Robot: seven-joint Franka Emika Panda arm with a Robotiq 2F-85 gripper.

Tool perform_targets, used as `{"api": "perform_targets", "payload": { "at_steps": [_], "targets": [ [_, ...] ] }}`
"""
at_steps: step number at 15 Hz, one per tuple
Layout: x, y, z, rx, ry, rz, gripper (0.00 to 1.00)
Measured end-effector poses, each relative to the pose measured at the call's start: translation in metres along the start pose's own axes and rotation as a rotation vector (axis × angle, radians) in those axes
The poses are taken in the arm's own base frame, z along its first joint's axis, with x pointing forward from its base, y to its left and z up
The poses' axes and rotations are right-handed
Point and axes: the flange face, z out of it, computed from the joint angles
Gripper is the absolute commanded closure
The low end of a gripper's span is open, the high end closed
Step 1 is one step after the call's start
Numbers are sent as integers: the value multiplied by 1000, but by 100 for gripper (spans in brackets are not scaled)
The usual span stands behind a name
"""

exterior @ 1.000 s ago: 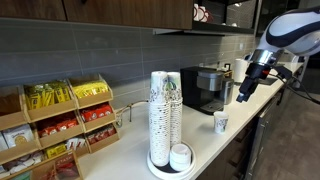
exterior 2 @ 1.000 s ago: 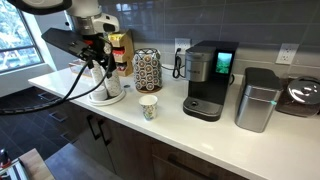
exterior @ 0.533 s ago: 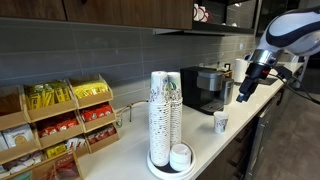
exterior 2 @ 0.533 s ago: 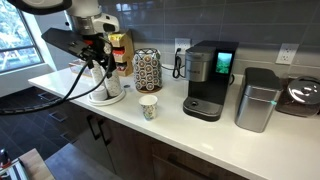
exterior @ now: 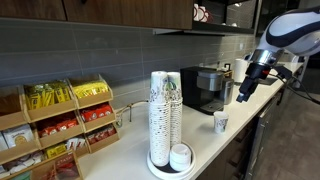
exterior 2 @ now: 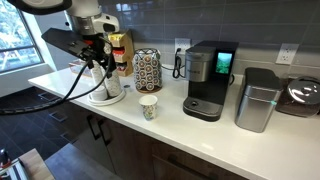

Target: Pick up the paper cup and put it under the coffee machine

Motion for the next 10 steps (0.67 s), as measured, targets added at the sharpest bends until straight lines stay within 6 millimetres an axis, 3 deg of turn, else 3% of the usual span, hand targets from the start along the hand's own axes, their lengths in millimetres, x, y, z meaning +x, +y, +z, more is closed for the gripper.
{"api": "perform_targets", "payload": {
  "at_steps": [2, 5, 10],
  "targets": [
    [-1, 1, 0, -4, -2, 6, 0],
    [-5, 25, 11, -21, 5, 55, 0],
    [-13, 71, 59, -21, 1, 37, 0]
  ]
}}
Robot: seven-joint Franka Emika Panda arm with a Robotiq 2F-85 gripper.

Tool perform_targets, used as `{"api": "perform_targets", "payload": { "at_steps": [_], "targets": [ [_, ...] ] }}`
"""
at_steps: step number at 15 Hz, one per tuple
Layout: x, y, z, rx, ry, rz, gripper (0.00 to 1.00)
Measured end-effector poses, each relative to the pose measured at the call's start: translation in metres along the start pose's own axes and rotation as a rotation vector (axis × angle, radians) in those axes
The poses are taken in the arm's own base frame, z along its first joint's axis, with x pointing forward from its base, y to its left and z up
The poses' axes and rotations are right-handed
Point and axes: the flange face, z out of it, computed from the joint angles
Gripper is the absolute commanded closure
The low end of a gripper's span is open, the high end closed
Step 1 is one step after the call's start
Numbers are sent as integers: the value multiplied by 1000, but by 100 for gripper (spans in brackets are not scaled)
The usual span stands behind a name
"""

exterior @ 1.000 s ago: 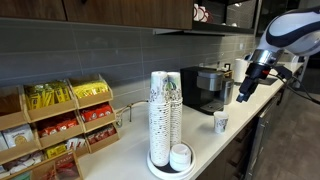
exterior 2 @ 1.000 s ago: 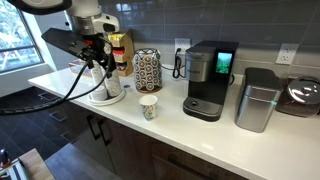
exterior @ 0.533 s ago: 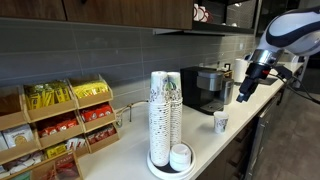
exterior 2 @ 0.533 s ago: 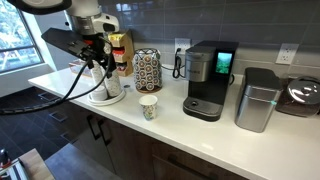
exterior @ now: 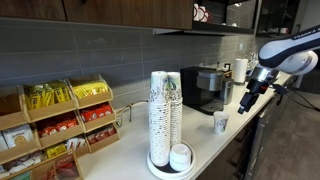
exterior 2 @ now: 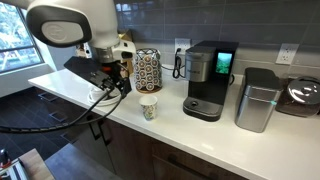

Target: Pick up the paper cup and put it under the coffee machine

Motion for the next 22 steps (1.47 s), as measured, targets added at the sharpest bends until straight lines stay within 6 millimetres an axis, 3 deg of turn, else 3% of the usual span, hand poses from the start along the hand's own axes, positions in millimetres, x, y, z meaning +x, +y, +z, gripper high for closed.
{"api": "perform_targets", "payload": {
  "at_steps": [6, 9, 15, 22],
  "targets": [
    [3, 28, 71, -50, 12, -82, 0],
    [6, 40, 94, -103, 21, -113, 0],
    [7, 40, 97, -111, 18, -119, 0],
    [16, 42, 116, -135, 37, -151, 0]
  ]
}}
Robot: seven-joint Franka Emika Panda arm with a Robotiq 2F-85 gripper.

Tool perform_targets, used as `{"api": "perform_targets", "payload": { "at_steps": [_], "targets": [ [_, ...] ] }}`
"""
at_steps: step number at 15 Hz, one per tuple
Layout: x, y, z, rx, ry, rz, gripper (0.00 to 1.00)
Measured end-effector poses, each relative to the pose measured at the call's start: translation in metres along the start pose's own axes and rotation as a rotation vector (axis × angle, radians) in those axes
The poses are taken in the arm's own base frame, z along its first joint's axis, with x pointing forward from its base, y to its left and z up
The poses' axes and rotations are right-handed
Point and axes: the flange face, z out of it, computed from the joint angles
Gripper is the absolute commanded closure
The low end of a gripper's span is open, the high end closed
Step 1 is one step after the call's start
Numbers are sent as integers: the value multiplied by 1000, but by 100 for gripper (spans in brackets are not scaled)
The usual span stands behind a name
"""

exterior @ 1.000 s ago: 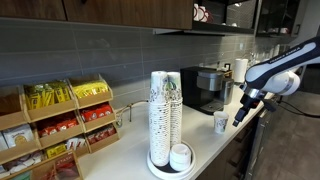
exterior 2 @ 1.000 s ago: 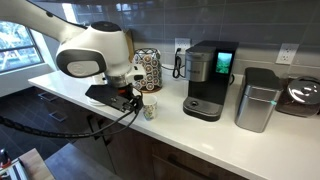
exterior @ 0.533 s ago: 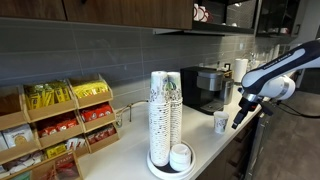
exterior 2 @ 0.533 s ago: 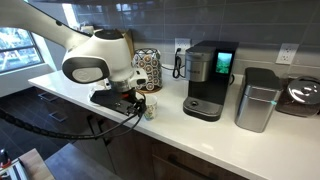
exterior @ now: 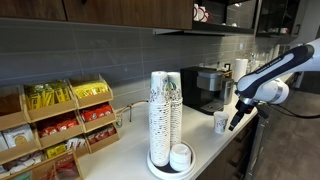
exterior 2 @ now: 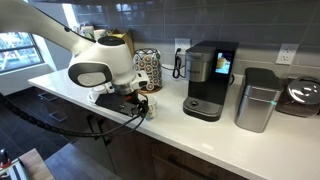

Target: Pick up the paper cup and put it under the coffee machine

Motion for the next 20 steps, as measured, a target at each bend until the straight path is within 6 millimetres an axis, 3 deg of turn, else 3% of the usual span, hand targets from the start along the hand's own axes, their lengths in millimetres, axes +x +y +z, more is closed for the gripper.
{"api": "perform_targets", "payload": {
  "at_steps": [20],
  "targets": [
    [18, 37, 37, 14, 296, -65, 0]
  ]
}}
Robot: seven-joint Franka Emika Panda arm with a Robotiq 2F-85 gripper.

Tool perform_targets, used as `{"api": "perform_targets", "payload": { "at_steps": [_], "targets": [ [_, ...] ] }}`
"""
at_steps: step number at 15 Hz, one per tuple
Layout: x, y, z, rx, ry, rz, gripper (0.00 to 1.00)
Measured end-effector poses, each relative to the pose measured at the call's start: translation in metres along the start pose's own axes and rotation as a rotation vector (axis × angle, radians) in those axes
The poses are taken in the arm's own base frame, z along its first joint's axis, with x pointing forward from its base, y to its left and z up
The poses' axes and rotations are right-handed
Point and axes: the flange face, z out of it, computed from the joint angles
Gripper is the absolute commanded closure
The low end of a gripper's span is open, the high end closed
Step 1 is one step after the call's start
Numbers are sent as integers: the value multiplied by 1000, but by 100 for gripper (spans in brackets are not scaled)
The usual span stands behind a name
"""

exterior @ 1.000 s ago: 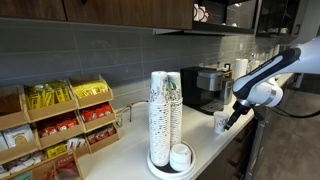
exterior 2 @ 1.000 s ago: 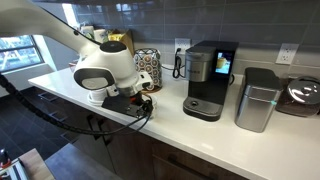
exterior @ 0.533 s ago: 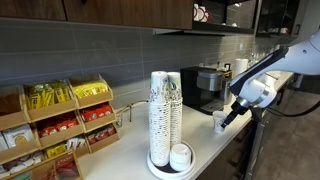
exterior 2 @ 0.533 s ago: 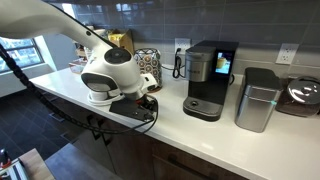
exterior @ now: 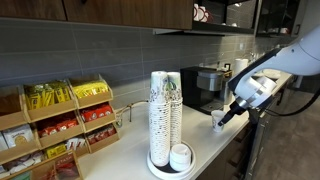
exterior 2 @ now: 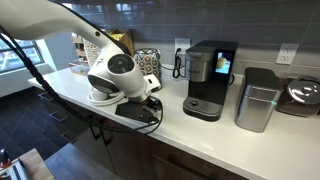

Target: Pick up the paper cup and put it under the coffee machine

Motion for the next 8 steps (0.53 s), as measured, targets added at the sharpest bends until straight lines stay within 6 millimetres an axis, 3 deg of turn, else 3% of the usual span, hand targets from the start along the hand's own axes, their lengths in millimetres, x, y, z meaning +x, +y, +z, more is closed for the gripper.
{"api": "perform_targets", "payload": {
  "at_steps": [6, 8],
  "targets": [
    [1, 7, 9, -6, 44, 7, 0],
    [2, 9, 11, -10, 55, 6, 5]
  ]
}}
